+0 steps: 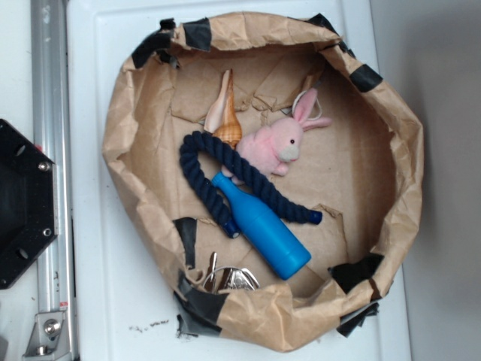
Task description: Grab the blue rope.
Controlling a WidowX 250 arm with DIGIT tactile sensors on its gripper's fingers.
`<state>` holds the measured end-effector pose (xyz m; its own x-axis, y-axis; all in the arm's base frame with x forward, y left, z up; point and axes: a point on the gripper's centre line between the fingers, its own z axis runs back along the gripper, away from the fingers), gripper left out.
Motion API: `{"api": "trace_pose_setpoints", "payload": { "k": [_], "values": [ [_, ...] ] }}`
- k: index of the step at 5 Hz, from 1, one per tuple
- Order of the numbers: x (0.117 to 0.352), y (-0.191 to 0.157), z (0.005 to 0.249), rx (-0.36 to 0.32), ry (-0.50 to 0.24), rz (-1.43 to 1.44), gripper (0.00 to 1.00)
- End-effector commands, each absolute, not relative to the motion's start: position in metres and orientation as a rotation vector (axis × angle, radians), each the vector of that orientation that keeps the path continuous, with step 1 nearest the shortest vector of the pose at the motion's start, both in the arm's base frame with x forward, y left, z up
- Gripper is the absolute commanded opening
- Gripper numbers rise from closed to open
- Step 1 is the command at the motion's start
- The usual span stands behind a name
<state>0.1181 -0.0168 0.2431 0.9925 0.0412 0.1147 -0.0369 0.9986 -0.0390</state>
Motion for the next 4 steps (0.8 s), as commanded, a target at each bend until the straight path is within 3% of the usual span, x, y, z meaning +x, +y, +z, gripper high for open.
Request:
{"api": "trace_pose_setpoints", "payload": {
  "k": [1, 3, 4],
  "values": [
    [0.118, -0.017, 0.243, -0.037, -0.116, 0.039, 1.0],
    [0.202, 0.009, 0.175, -0.084, -0.03, -0.075, 1.0],
    [0.221, 0.017, 0.144, -0.084, -0.001, -0.126, 1.0]
  ]
}}
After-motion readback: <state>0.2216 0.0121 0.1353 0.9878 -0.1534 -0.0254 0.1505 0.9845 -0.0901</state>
